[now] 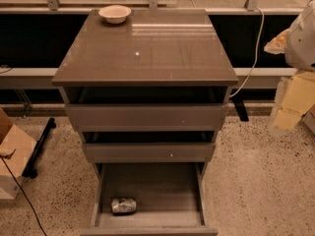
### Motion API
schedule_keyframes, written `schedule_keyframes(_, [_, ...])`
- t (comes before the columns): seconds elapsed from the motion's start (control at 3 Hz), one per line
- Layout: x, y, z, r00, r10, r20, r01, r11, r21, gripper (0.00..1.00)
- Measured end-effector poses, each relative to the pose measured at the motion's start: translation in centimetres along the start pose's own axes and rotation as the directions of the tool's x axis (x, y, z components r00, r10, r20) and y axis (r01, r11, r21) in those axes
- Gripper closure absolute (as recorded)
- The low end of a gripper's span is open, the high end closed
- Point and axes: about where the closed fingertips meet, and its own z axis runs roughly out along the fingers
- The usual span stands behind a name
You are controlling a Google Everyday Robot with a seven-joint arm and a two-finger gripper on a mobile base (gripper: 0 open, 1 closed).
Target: Pick 7up can from bottom drawer and place on counter
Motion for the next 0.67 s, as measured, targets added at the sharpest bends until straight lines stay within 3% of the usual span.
schedule_keyframes(0.33, [-0.1,0.0,0.2,1.0,0.001,0.007,-0.001,1.0,0.0,0.0])
schedule_keyframes(0.67, [-0.5,0.2,2.4,0.997,0.015,0.074,-0.015,0.9999,-0.004,0.0])
